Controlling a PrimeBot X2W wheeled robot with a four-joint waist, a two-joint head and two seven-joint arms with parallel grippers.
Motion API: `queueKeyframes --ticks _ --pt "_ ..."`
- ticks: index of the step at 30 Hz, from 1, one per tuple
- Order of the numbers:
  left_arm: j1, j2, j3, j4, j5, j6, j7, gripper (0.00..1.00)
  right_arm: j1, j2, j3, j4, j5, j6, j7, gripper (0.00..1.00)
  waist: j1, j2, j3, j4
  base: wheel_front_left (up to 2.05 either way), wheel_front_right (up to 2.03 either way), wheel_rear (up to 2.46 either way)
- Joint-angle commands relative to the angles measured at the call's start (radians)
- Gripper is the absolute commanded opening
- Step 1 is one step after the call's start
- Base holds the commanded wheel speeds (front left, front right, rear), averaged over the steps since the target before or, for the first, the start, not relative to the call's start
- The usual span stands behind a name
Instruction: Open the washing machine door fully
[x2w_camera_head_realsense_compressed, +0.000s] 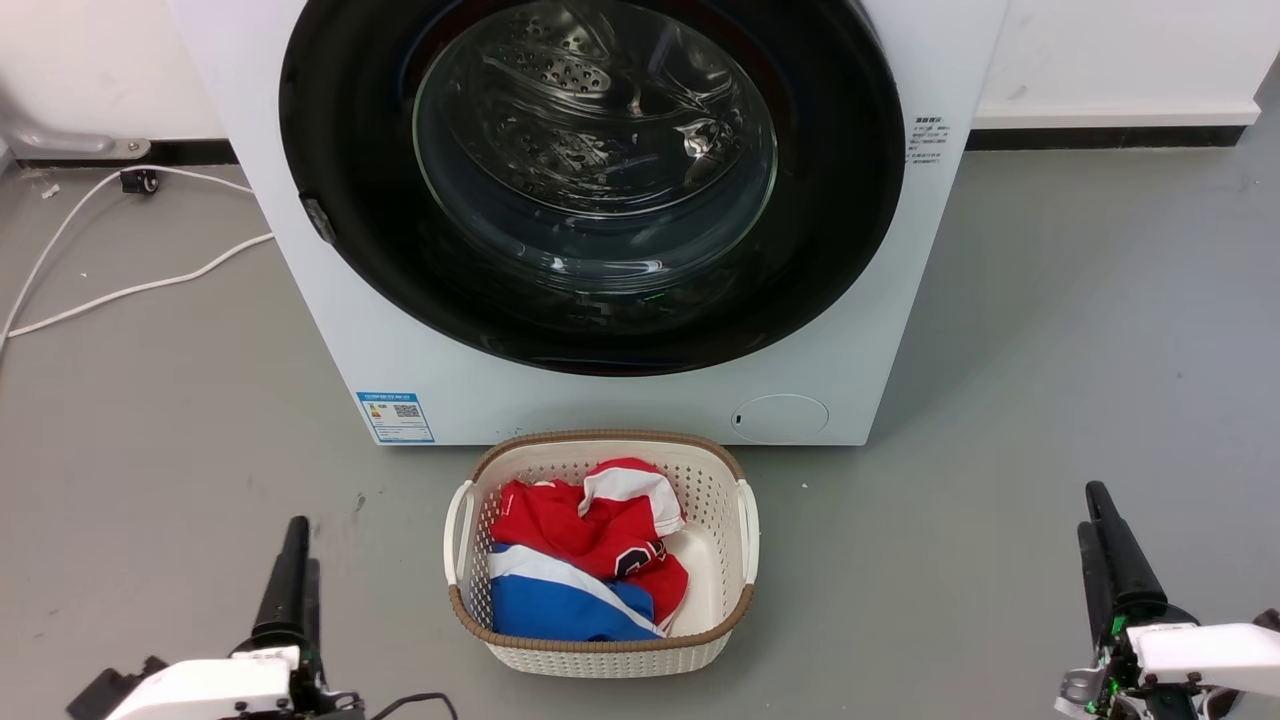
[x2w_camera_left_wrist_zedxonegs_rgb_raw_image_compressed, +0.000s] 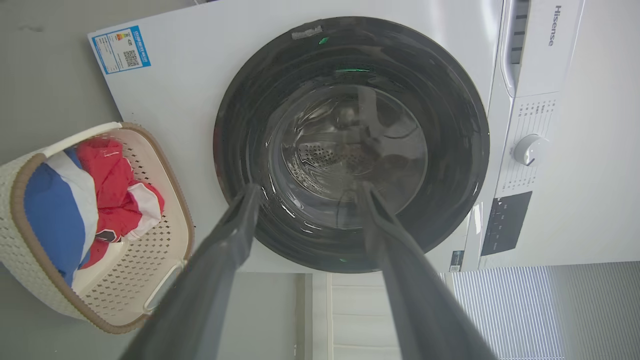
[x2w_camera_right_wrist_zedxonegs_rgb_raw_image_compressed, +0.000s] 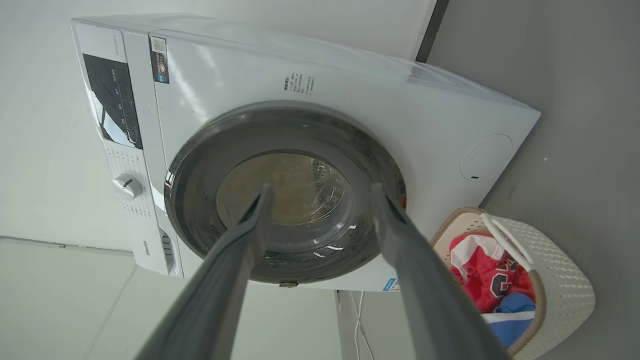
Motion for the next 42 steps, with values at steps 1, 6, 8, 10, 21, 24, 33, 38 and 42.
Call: queueKeyframes --ticks 1,6,8,10,21,24,33,38,42 --pt "-0.008 0.003 0.025 -0.021 0.038 0.000 -0.012 1.00 -0.012 -0.002 -0.007 -0.024 -0.053 0.000 -0.012 1.00 0.0000 -0.0001 0.000 0.000 0.00 0.00 0.00" --pt "-0.009 0.003 0.065 -0.038 0.134 0.000 -0.033 1.00 -0.013 -0.002 -0.020 -0.056 -0.186 0.000 -0.033 1.00 0.0000 -0.0001 0.000 0.000 0.00 0.00 0.00" --pt "-0.010 0.004 0.090 -0.055 0.190 0.000 -0.044 1.00 -0.010 -0.002 -0.016 -0.083 -0.264 0.000 -0.044 1.00 0.0000 -0.0001 0.000 0.001 0.00 0.00 0.00" --pt "-0.010 0.003 0.101 -0.072 0.231 0.002 -0.052 1.00 -0.009 -0.002 -0.015 -0.103 -0.315 0.000 -0.052 1.00 0.0000 -0.0001 0.001 0.001 0.00 0.00 0.00" --pt "0.017 0.004 0.066 -0.212 0.463 0.075 -0.091 1.00 -0.003 -0.002 0.021 -0.216 -0.612 0.000 -0.092 1.00 0.0000 -0.0001 0.005 0.000 0.00 0.00 0.00" --pt "0.028 0.004 0.037 -0.246 0.544 0.089 -0.101 1.00 0.001 -0.002 0.028 -0.233 -0.675 0.000 -0.101 1.00 0.0000 -0.0001 0.007 -0.001 0.00 0.00 0.00" --pt "0.059 0.004 -0.066 -0.291 0.752 0.122 -0.129 1.00 0.017 -0.002 0.076 -0.256 -0.859 0.000 -0.130 1.00 0.0000 -0.0001 0.009 -0.002 0.00 0.00 0.00" --pt "0.067 0.004 -0.109 -0.312 0.863 0.125 -0.143 1.00 0.019 -0.002 0.087 -0.274 -0.953 0.000 -0.144 1.00 0.0000 -0.0001 0.010 -0.004 0.00 0.00 0.00" --pt "0.075 0.005 -0.142 -0.317 0.957 0.145 -0.155 1.00 0.025 -0.002 0.094 -0.286 -1.018 0.000 -0.156 1.00 0.0000 -0.0001 0.010 -0.004 0.00 0.00 0.00"
